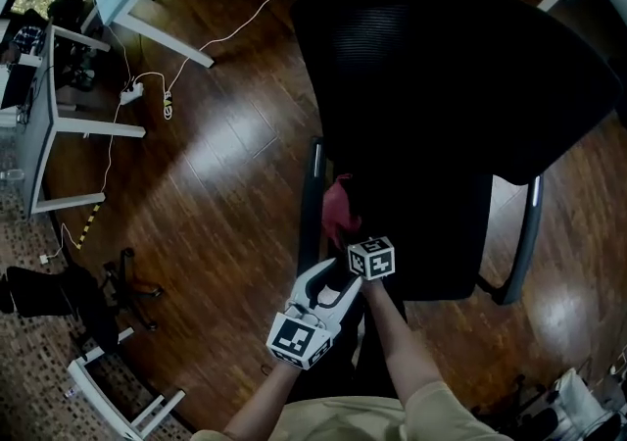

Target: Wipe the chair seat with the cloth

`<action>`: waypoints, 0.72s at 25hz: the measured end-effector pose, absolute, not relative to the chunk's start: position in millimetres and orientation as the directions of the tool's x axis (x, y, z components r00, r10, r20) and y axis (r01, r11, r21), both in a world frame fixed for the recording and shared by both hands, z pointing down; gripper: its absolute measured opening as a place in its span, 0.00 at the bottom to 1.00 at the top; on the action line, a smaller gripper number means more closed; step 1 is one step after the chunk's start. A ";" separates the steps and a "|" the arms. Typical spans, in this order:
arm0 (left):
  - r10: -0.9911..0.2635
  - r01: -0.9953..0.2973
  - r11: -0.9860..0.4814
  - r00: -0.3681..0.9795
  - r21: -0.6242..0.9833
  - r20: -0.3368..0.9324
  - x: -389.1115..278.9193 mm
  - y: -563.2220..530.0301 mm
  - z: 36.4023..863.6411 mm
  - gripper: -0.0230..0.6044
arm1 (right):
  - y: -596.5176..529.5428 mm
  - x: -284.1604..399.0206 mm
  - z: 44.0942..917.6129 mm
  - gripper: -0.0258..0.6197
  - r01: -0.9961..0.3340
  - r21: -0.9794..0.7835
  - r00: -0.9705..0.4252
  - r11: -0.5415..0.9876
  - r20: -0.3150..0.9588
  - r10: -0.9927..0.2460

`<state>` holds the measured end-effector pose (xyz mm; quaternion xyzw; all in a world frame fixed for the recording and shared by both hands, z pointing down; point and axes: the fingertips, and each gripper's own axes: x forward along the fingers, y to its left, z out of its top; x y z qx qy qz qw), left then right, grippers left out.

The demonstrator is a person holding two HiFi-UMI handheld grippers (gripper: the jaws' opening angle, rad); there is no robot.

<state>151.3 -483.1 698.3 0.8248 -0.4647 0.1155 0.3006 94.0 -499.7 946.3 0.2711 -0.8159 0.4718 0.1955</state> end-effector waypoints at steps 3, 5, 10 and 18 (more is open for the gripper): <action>-0.701 -0.843 -0.389 0.532 0.371 0.475 144.7 -480.4 695.7 0.32 | -504.9 92.8 967.0 0.07 -0.665 -0.621 -0.740 0.414 0.624 -0.252; -0.703 -0.845 -0.380 0.528 0.375 0.476 144.4 -478.9 698.6 0.32 | -517.5 139.8 983.7 0.07 -0.751 -0.552 -0.655 0.362 0.691 -0.305; -0.670 -0.810 -0.407 0.579 0.423 0.465 168.3 -467.7 710.0 0.32 | -534.1 378.1 994.6 0.07 -0.985 -0.138 -0.170 0.104 0.882 -0.439; -0.637 -0.776 -0.449 0.625 0.443 0.451 182.9 -463.8 715.6 0.32 | -529.8 471.8 983.5 0.06 -0.998 -0.022 -0.049 0.063 0.886 -0.461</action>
